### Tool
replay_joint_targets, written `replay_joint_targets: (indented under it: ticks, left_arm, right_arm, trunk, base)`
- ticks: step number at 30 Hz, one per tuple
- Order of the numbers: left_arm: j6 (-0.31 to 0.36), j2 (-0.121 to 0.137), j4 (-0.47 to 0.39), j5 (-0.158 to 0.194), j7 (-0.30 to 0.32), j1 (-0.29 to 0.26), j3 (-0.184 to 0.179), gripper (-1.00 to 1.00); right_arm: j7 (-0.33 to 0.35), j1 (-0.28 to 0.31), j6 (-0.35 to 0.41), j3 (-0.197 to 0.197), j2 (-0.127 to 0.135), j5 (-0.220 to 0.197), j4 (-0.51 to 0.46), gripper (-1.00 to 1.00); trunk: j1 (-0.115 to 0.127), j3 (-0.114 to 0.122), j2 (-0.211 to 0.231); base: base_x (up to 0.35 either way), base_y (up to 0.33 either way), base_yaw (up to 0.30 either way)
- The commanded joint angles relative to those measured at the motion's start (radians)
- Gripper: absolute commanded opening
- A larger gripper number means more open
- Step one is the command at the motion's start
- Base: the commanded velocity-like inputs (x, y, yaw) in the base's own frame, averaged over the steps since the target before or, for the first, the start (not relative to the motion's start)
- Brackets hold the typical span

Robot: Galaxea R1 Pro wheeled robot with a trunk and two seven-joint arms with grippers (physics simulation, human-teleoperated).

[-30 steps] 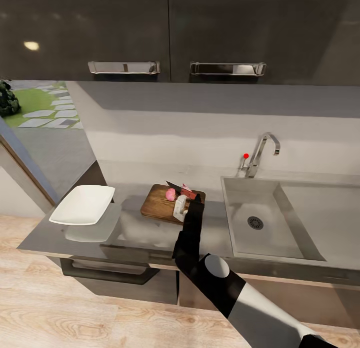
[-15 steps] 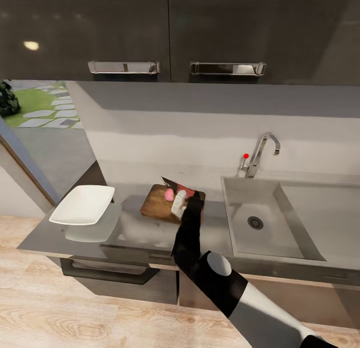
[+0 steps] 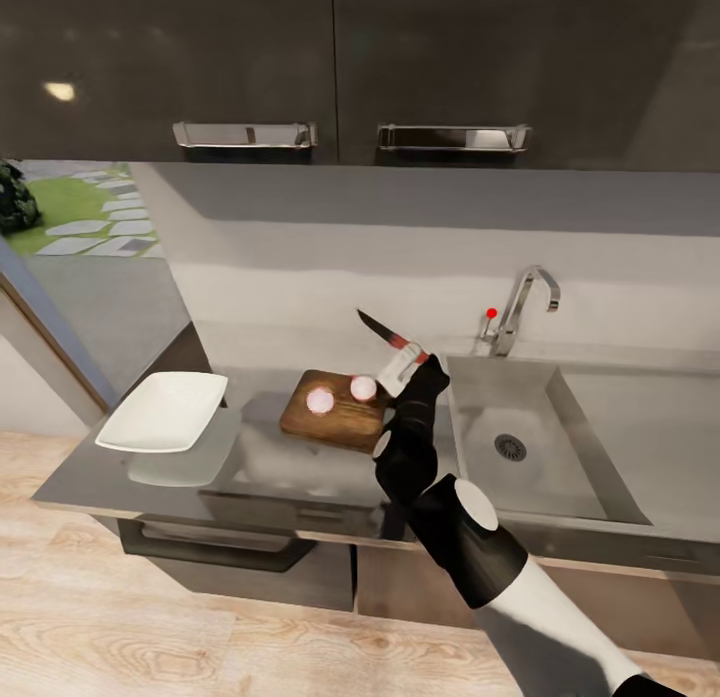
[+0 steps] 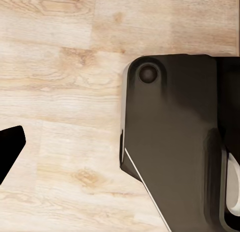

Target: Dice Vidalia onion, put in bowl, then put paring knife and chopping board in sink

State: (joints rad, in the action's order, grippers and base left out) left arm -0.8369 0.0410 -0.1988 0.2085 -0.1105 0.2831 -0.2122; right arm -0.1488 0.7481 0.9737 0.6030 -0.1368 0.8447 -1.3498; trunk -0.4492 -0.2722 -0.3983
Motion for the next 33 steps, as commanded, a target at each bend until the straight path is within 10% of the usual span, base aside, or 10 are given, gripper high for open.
replay_joint_targets:
  ticks: [1,33]
  left_arm:
    - [-0.001,0.001,-0.002,0.003,-0.009,0.001,-0.009,1.0]
    - [-0.001,0.0,-0.003,0.003,-0.009,0.001,-0.009,1.0]
  right_arm:
    - [-0.01,0.002,0.005,0.002,0.0,-0.011,0.012,-1.0]
    - [-0.008,0.001,-0.064,0.011,-0.038,-0.013,0.377,-1.0]
  trunk:
    - [-0.001,-0.002,-0.002]
    - [-0.001,-0.002,-0.002]
  base:
    - [0.133,-0.131,0.0]
    - [0.01,0.046,0.0]
